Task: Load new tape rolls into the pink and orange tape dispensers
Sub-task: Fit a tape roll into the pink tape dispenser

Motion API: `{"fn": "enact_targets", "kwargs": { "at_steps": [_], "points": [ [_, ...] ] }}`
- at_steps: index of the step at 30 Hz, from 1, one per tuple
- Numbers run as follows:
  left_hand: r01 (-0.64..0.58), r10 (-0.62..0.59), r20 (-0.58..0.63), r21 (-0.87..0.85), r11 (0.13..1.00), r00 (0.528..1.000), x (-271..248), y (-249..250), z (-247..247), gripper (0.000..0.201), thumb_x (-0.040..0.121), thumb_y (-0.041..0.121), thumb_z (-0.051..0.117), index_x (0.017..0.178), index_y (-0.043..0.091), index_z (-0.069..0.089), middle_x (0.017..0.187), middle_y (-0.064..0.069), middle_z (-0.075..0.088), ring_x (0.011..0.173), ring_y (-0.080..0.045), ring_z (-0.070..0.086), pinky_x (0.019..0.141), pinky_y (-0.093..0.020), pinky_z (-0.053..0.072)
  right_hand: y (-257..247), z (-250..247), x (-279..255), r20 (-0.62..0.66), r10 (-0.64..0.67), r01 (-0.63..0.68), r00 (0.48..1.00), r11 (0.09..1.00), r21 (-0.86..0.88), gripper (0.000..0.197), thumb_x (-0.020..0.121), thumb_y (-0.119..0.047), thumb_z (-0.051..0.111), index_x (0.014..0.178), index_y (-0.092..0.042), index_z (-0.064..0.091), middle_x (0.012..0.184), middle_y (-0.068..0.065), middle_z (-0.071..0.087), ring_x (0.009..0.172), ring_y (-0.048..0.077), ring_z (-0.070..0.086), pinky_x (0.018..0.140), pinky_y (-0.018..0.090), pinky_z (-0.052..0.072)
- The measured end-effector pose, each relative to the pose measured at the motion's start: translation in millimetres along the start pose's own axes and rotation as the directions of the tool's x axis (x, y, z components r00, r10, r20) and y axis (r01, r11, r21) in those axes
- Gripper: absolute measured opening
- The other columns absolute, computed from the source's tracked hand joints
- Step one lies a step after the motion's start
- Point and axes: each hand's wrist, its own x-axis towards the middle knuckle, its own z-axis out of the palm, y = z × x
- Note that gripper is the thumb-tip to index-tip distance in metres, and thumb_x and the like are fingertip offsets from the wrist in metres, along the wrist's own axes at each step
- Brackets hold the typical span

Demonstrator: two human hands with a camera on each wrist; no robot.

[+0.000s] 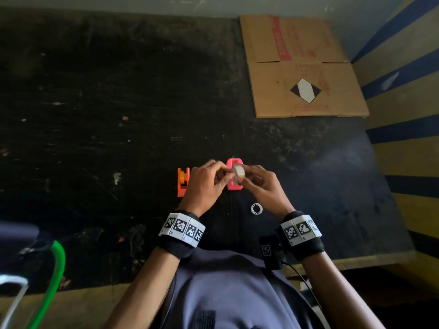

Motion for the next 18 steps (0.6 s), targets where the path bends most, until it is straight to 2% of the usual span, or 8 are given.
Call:
{"fn": "enact_targets", "kwargs": {
  "at_steps": [3, 5, 8, 11, 13, 15, 18],
  "points": [
    [0.077, -0.083, -0.015, -0.235, 0.969, 0.996, -1.8, 0.8, 0.0, 0.035, 0.089, 0.034, 0.069, 0.118, 0.016, 0.068, 0.106, 0.001, 0.068, 0.092, -0.007, 0.066, 0.081, -0.025, 0.055, -4.5, -1.5, -1.2, 0.040, 0.011, -0.013, 0.999, 0.999, 0.048, 0.022, 0.095, -0.026, 0.069, 0.116, -0.025, 0.074, 0.109, -0.001, 0.067, 0.096, 0.012, 0.068, 0.080, 0.024, 0.055],
    [0.148, -0.148, 0.028, -0.356, 0.923, 0.989, -3.7, 2.1, -0.6, 0.033, 0.088, 0.033, 0.071, 0.116, 0.015, 0.071, 0.107, 0.002, 0.071, 0.097, -0.008, 0.067, 0.085, -0.024, 0.053, -7.8, -0.1, -3.0, 0.045, -0.020, 0.017, 0.999, 0.998, 0.063, 0.025, 0.097, -0.022, 0.066, 0.120, -0.017, 0.071, 0.106, 0.000, 0.072, 0.091, 0.008, 0.069, 0.076, 0.020, 0.053],
    [0.219, -0.210, 0.072, -0.471, 0.854, 0.975, -6.0, -1.7, 0.2, 0.025, 0.086, 0.030, 0.073, 0.108, 0.017, 0.075, 0.100, 0.004, 0.076, 0.093, -0.012, 0.071, 0.087, -0.034, 0.056, -9.8, 2.1, -4.6, -0.034, -0.048, 0.052, 0.998, 0.992, 0.114, 0.023, 0.099, -0.014, 0.061, 0.120, -0.004, 0.067, 0.104, 0.007, 0.075, 0.089, 0.010, 0.073, 0.074, 0.020, 0.055],
    [0.245, -0.242, 0.077, -0.541, 0.805, 0.967, -7.4, -7.3, 0.4, 0.018, 0.084, 0.025, 0.076, 0.101, 0.018, 0.076, 0.097, 0.002, 0.078, 0.093, -0.014, 0.073, 0.089, -0.039, 0.057, -11.0, 1.6, -5.7, -0.063, -0.054, 0.063, 0.997, 0.988, 0.138, 0.020, 0.101, -0.010, 0.059, 0.115, -0.001, 0.068, 0.102, 0.008, 0.076, 0.085, 0.006, 0.073, 0.071, 0.017, 0.054],
    [0.265, -0.262, 0.093, -0.591, 0.762, 0.961, -8.4, -6.9, -0.3, 0.017, 0.084, 0.022, 0.076, 0.100, 0.016, 0.076, 0.096, 0.000, 0.078, 0.089, -0.012, 0.073, 0.086, -0.034, 0.058, -12.4, 1.2, -7.4, -0.042, -0.062, 0.068, 0.997, 0.985, 0.160, 0.020, 0.100, -0.010, 0.060, 0.115, -0.002, 0.070, 0.102, 0.007, 0.077, 0.088, 0.008, 0.073, 0.072, 0.017, 0.054],
    [0.277, -0.269, 0.112, -0.637, 0.720, 0.957, -9.3, -4.7, -0.9, 0.019, 0.086, 0.018, 0.075, 0.103, 0.011, 0.075, 0.097, -0.002, 0.078, 0.084, -0.008, 0.073, 0.080, -0.024, 0.056, -14.5, 1.0, -9.8, -0.025, -0.061, 0.065, 0.998, 0.977, 0.205, 0.020, 0.096, -0.010, 0.065, 0.114, -0.005, 0.071, 0.105, 0.006, 0.077, 0.094, 0.012, 0.074, 0.075, 0.019, 0.055],
    [0.289, -0.265, 0.140, -0.664, 0.690, 0.954, -10.1, -2.2, -0.9, 0.021, 0.087, 0.016, 0.073, 0.107, 0.009, 0.074, 0.095, -0.001, 0.077, 0.080, -0.004, 0.072, 0.073, -0.015, 0.052, -16.1, 0.6, -11.5, -0.024, -0.082, 0.085, 0.996, 0.969, 0.233, 0.023, 0.092, -0.004, 0.069, 0.115, -0.002, 0.071, 0.107, 0.007, 0.077, 0.097, 0.015, 0.075, 0.077, 0.020, 0.057]
  ]
}}
